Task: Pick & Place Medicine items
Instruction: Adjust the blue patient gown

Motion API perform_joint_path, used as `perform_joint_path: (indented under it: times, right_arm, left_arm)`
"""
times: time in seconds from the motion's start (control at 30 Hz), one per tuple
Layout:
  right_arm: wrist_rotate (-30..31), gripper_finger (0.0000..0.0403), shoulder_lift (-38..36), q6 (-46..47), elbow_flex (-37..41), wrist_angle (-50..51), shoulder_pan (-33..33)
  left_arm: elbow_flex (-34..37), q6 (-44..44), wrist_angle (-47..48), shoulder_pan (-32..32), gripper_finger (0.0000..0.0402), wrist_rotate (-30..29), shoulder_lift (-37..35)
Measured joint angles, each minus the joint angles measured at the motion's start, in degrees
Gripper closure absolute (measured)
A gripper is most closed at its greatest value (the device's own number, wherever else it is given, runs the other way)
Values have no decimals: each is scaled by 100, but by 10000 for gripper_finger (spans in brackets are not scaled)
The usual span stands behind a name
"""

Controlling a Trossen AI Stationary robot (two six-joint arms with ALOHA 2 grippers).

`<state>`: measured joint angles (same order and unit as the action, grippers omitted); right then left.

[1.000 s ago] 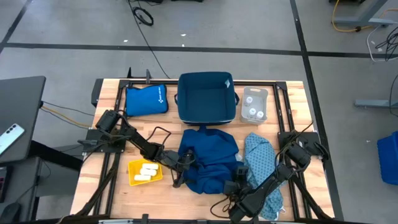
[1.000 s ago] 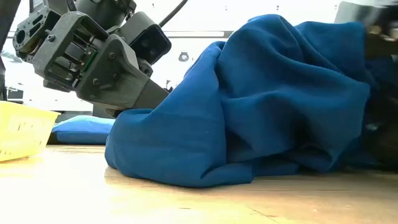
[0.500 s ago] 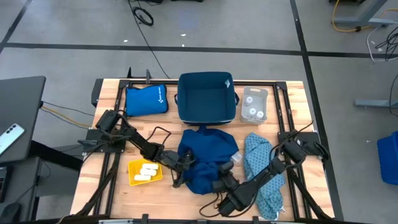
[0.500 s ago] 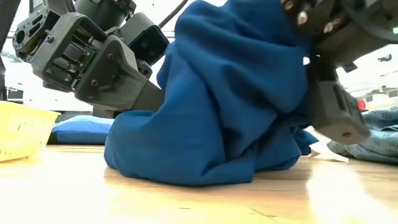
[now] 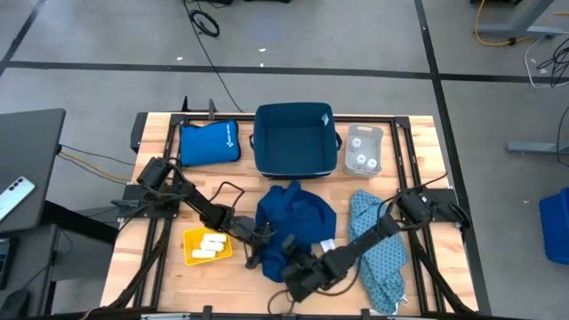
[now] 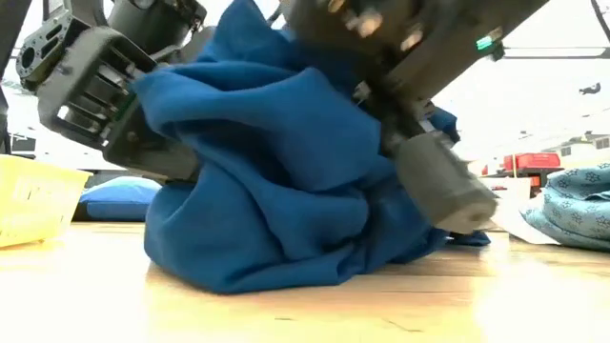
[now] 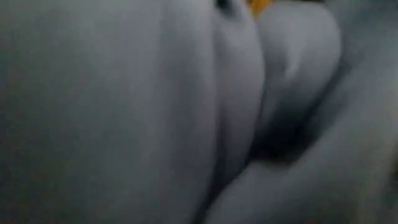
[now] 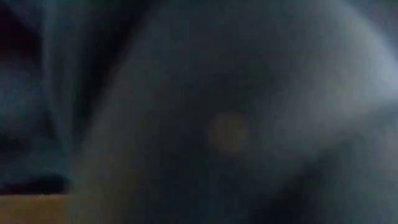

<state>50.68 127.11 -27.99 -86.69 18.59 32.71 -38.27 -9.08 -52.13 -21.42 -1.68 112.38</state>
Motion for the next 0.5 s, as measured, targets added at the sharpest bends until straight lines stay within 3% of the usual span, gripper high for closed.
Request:
perform_joint_path:
  times: [0.2, 0.5]
  right_arm:
    - [-809, 241, -28, 302, -16, 15, -470]
    - [-887, 259, -4, 184, -3, -398, -618]
  left_arm:
    - [14, -16, 34, 5, 64, -41, 9]
    - [16, 256, -34, -23, 83, -207, 11]
